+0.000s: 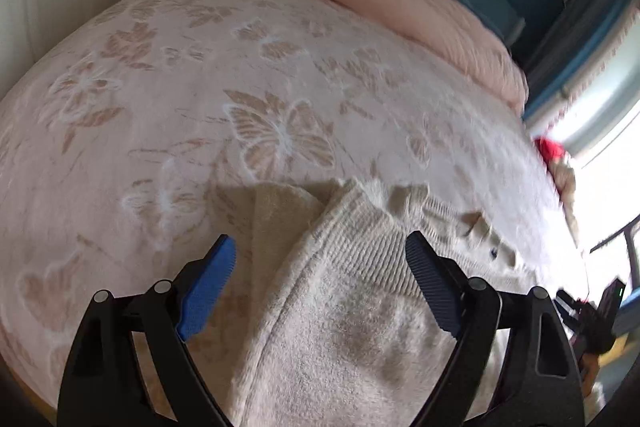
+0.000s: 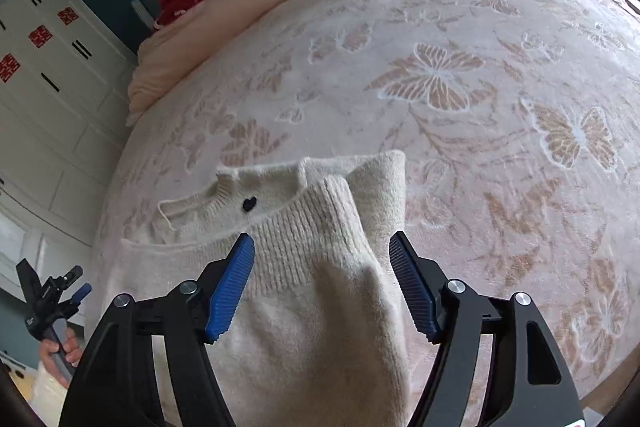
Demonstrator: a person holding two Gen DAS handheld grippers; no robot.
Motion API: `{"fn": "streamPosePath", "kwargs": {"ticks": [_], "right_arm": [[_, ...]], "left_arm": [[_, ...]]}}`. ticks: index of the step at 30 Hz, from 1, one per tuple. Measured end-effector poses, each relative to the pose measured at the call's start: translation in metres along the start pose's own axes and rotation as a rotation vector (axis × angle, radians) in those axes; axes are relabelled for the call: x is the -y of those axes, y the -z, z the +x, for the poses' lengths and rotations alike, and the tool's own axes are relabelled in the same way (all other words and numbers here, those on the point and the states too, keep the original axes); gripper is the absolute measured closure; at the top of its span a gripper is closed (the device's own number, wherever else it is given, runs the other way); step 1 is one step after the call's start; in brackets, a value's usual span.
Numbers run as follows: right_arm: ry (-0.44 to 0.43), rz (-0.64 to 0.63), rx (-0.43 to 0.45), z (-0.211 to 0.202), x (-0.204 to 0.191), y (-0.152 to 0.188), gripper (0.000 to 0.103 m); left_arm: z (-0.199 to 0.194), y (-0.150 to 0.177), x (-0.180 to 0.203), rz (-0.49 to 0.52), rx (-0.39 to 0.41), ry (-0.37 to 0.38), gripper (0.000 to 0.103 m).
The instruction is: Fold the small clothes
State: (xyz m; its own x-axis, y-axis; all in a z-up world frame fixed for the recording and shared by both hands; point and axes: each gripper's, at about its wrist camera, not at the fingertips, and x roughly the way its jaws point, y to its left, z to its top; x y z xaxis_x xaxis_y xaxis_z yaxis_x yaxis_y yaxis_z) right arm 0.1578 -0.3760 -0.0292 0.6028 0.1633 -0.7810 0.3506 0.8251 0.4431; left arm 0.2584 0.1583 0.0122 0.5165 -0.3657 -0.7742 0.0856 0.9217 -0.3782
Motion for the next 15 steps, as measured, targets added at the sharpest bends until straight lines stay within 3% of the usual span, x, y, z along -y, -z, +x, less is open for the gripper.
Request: {"fn": "streamPosePath", "kwargs": {"ticks": [2,3,4,5,7,9,12,15], "right_arm": [[0.022,0.015,-0.044,0.017,0.0,0.005,0.035],[0.028,0.013,-0.06,0.023,-0.001,0.008,0.045],[0.042,0.001,-0.062,0.027,-0.003,0.01,0.078],[0.044,-0.008,-0.069,0.028,-0.004,0.012,0.096],[0.028,0.001,-0.063,0.022,-0.007,0.013,0.095],[-0.014,-0.01,-0.003,-0.001,-0.015,0.004,0.095],[-0.056,-0.034,0.097,-0.033,-0.03,-0.021,0.096],[-0.028,-0.046,0.122,-0.027,-0.032,-0.046,0.096]], "left_arm": [[0.022,0.002,0.011,0.059,-0.053,-0.011,0.023],[0.032,0.003,0.016,0.081,-0.075,-0.006,0.03],[0.04,0.004,0.02,0.107,-0.104,0.01,0.056],[0.05,0.004,0.025,0.136,-0.149,0.011,0.093],[0.054,0.004,0.029,0.15,-0.173,0.003,0.097],[0.034,-0.005,0.036,0.172,-0.101,0.018,0.097],[-0.001,-0.036,0.035,0.101,0.006,0.048,0.097],[0.003,-0.059,0.033,0.078,0.033,-0.013,0.097]]}}
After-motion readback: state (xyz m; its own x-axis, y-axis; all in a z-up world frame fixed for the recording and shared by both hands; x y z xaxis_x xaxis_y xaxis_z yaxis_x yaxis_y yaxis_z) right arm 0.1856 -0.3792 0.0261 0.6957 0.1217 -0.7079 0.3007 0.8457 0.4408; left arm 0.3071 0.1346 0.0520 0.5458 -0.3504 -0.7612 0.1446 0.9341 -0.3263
